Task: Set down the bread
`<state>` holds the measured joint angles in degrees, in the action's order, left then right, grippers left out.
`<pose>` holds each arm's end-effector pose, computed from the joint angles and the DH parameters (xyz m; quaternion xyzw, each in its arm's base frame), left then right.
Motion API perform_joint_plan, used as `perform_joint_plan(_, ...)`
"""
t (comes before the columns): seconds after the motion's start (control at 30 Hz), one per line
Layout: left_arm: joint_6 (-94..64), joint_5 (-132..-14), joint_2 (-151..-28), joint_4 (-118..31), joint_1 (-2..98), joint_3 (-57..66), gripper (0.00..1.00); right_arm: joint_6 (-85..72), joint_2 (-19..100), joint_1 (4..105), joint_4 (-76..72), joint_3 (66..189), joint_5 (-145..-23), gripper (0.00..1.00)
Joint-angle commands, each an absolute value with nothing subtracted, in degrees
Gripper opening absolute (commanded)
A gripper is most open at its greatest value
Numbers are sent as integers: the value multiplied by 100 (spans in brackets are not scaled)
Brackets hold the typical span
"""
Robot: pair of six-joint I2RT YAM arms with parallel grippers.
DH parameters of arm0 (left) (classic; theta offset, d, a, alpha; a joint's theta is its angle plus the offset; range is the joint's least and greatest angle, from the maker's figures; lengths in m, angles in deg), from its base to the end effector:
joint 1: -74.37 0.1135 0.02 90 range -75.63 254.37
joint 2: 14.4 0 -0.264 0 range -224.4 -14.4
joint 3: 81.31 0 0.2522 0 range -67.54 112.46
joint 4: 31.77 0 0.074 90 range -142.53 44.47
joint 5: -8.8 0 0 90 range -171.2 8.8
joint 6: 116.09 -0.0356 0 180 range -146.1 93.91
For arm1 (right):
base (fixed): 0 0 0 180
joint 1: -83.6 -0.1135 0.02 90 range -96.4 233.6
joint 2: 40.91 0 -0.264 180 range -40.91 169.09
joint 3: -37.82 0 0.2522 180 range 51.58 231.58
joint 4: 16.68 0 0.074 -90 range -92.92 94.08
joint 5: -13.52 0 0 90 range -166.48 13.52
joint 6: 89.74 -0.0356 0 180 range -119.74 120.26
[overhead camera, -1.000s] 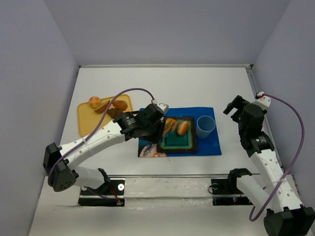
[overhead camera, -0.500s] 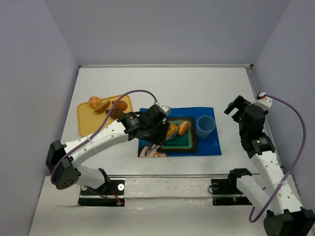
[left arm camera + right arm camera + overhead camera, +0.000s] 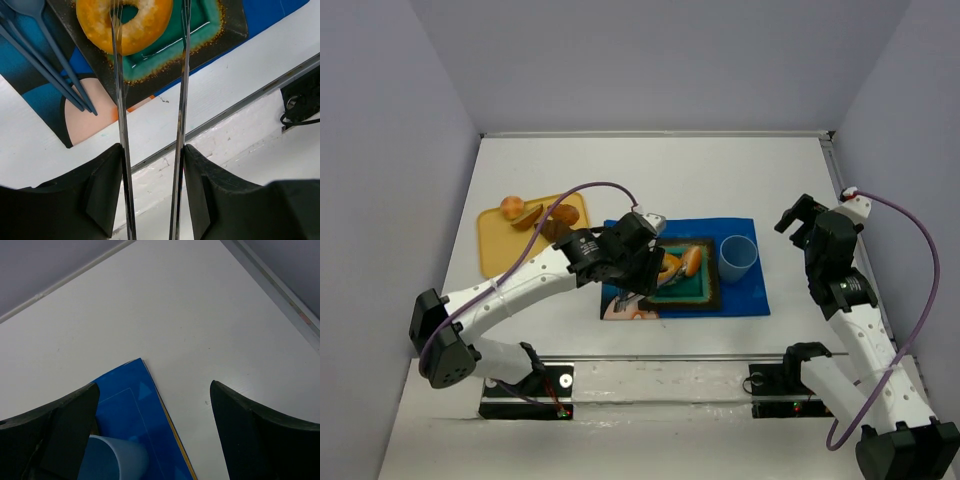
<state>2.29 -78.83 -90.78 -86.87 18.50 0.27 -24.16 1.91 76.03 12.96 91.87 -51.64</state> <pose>0.1556 -0.2322 0.3091 0.2300 0.9106 -0.2443 0.2412 0.1750 0.0082 0.3085 0.2405 0.7652 -0.0103 0.5972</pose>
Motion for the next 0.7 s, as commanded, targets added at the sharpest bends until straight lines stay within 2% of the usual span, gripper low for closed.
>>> perform_joint_plan(0.0, 203, -7934, -8656, -8657, 1821, 347, 59, -2408, 145, 7613, 1044, 9174, -5143, 97)
perform_joint_plan(0.33, 265, -8629, -8586, -8894, 1821, 1023, 53, -2373, 74, 7613, 1044, 9174, -5161, 97)
perform_joint_plan(0.67, 493, -10255, -8735, -8227, 2119, 1226, 44, -2373, 101, 7613, 1053, 9183, -5152, 97)
